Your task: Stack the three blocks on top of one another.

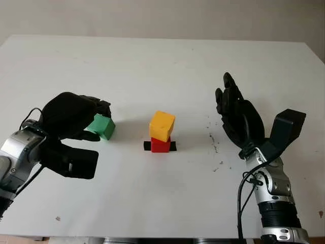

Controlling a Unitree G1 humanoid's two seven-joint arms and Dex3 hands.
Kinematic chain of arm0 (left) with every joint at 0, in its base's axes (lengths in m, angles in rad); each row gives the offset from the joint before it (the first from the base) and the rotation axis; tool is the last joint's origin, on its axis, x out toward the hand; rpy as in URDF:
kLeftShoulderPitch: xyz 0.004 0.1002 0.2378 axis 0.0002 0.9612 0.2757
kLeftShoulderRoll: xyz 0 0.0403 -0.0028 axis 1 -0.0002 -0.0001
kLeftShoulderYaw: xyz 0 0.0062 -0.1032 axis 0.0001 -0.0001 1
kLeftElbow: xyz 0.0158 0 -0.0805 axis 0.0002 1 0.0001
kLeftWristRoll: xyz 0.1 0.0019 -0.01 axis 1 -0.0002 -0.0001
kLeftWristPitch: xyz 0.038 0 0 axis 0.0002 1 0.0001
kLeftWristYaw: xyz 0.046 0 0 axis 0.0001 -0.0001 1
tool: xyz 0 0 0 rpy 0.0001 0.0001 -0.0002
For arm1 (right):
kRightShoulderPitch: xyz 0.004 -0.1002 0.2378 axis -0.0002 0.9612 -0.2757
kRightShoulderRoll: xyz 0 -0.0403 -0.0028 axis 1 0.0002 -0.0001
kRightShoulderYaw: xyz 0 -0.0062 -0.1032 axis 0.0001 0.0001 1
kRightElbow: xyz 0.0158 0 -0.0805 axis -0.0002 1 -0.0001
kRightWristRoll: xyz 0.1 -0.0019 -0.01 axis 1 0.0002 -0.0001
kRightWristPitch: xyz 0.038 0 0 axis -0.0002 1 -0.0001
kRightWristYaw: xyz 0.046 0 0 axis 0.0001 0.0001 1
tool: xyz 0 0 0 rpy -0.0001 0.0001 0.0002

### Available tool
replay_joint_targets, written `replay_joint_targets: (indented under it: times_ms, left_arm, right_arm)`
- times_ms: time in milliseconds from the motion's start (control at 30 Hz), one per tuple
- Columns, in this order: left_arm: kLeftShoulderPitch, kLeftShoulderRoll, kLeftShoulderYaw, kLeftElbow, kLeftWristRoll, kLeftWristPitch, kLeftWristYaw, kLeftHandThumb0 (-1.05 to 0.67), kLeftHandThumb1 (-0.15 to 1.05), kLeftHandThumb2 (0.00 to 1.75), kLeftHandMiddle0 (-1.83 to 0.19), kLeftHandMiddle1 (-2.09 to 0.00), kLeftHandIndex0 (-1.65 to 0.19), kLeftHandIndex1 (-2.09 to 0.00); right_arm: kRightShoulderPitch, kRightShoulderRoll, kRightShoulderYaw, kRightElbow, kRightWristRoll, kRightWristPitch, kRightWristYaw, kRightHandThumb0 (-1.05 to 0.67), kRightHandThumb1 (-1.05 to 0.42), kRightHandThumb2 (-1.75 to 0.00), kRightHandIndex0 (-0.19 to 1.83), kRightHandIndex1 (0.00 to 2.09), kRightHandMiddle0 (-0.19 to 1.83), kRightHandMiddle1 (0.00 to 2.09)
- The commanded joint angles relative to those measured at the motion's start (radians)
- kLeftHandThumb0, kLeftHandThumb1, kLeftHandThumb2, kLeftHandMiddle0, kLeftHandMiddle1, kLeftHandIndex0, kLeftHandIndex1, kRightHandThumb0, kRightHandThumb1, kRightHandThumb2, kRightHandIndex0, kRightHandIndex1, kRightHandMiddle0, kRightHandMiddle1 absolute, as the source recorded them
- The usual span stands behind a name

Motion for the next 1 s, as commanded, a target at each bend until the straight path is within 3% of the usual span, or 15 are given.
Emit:
replay_joint_targets:
  times_ms: [0, 167, 433, 633, 800, 967]
  left_arm:
    - [-0.088, 0.025, 0.014, -0.03, -0.052, 0.01, -0.091, -0.36, 0.98, 0.06, -0.47, -0.05, -0.49, -1.07]
    - [-0.24, 0.038, 0.002, -0.026, -0.17, 0.008, -0.295, -0.39, 1.01, 0.06, -0.46, -0.05, -0.53, -1.03]
    - [-0.407, 0.017, -0.026, 0.001, -0.264, -0.013, -0.446, -0.4, 1.0, 0.05, -0.49, -0.06, -0.49, -1.18]
    - [-0.488, -0.019, -0.037, 0.028, -0.32, -0.017, -0.497, -0.38, 1.01, 0.05, -0.46, -0.05, -0.43, -1.24]
    - [-0.515, -0.091, -0.022, 0.077, -0.409, -0.012, -0.478, -0.35, 1.0, 0.05, -0.45, -0.04, -0.45, -1.26]
    - [-0.527, -0.166, -0.015, 0.153, -0.484, 0.019, -0.449, -0.43, 1.04, 0.07, -0.39, -0.02, -0.38, -1.46]
  right_arm:
    - [-0.002, 0.005, -0.006, 0.005, 0.005, -0.012, 0.001, -0.75, -1.05, -0.56, -0.19, 0.0, -0.17, 0.06]
    - [0.009, 0.017, -0.004, 0.0, 0.013, -0.019, 0.01, -0.74, -1.05, -0.55, -0.19, 0.0, -0.17, 0.06]
    - [0.027, 0.04, 0.009, -0.002, -0.002, -0.035, 0.002, -0.75, -1.05, -0.51, -0.19, 0.01, -0.15, 0.06]
    - [0.036, 0.052, 0.014, -0.004, 0.0, -0.032, 0.001, -0.74, -1.05, -0.5, -0.19, 0.0, -0.16, 0.05]
    - [0.043, 0.051, 0.023, -0.006, -0.005, -0.035, 0.005, -0.73, -1.05, -0.5, -0.19, 0.0, -0.17, 0.05]
    - [0.05, 0.051, 0.027, -0.005, -0.01, -0.051, 0.009, -0.72, -1.05, -0.5, -0.19, 0.0, -0.17, 0.05]
